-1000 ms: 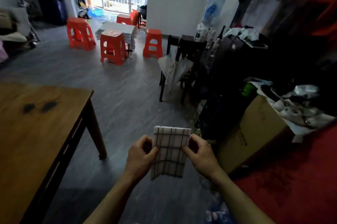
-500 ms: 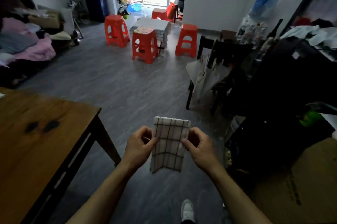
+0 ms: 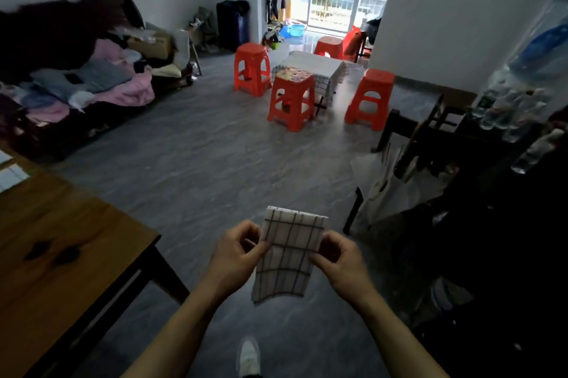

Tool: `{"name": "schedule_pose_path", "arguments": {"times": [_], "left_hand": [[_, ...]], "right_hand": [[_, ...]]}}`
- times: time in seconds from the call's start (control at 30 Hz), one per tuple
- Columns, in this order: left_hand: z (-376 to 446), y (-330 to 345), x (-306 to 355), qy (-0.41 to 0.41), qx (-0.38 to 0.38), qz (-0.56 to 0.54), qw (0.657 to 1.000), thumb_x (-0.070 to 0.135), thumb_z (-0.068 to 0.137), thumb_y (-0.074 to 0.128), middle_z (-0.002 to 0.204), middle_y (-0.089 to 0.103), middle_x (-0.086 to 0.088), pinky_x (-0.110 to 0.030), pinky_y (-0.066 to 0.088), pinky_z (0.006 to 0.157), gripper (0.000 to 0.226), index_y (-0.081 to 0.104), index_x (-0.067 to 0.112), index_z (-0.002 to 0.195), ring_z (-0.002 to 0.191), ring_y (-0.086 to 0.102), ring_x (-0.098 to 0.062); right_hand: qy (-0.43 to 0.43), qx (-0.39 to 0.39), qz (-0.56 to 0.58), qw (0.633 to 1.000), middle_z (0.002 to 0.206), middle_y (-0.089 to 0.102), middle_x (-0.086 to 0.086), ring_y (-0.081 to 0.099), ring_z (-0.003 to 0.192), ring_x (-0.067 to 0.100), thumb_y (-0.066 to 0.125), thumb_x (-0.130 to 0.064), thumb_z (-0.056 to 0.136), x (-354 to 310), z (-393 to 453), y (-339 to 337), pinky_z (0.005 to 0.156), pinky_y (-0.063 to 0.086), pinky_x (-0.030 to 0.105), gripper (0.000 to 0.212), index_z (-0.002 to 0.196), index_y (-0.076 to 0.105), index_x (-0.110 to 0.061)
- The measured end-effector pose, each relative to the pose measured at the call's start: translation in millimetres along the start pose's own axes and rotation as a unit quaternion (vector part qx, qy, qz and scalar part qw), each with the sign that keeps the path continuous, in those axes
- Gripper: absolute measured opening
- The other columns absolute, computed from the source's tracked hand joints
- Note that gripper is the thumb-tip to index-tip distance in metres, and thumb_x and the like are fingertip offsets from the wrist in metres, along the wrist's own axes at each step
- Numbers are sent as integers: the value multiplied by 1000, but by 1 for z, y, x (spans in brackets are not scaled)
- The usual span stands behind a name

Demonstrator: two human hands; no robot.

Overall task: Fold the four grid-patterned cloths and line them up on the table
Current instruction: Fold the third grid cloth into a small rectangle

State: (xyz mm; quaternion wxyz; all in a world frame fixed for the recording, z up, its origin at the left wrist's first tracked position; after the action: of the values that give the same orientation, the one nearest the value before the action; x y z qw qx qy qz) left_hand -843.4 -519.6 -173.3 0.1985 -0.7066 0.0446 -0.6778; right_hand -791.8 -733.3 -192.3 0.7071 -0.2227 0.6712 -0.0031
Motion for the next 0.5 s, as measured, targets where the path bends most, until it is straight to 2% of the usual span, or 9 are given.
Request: {"name": "schedule_pose_path", "arguments": {"times": [0.07,0.2,0.37,0.43,0.5], "left_hand": [[34,-4,-8,-10,18,-8,1000,16,87,72,78,72,-3,-49,59,67,10,64,16,82,71,71,-20],[115,-24,-12,-1,33,-32,999,14,87,72,78,70,-3,-47,59,68,11,64,21,81,70,68,-19],[215,-69,-5,16,67,-43,997,18,86,73,75,70,-2,-49,56,67,12,64,22,79,69,67,-21],[248,-88,-4,23,84,-42,995,22,87,73,76,71,-2,-49,57,68,11,64,18,81,70,68,-21],[269,-103,-6,19,102,-53,993,25,88,72,76,71,-2,-43,57,65,13,64,18,81,70,68,-19]], "right_hand": [[-7,-19,-21,1000,92,73,0,70,89,12,74,-4,81,-4,44,1,84,58,36,16,91,69,-15],[-23,-39,-56,997,93,72,-2,68,90,8,71,-10,86,-27,137,6,86,58,35,11,94,68,-17],[-73,-45,-131,988,82,69,-1,67,80,17,73,-16,85,-63,250,24,77,57,44,7,85,65,-17],[-96,-58,-152,982,84,71,-3,68,81,16,71,-19,87,-75,292,37,75,58,43,5,87,67,-18],[-103,-72,-155,980,84,71,-3,68,80,16,70,-19,88,-81,325,53,73,58,39,3,88,67,-19]]}}
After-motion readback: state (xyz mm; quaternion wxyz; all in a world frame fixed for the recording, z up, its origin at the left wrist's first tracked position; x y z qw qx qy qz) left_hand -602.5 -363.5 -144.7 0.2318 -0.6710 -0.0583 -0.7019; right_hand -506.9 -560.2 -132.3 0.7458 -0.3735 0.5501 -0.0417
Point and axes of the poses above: each hand's wrist, its own z-axis towards the middle knuckle, its own y-axis out of the palm, x = y × z, the point moved 9 cm from there along z, towards the middle knuckle
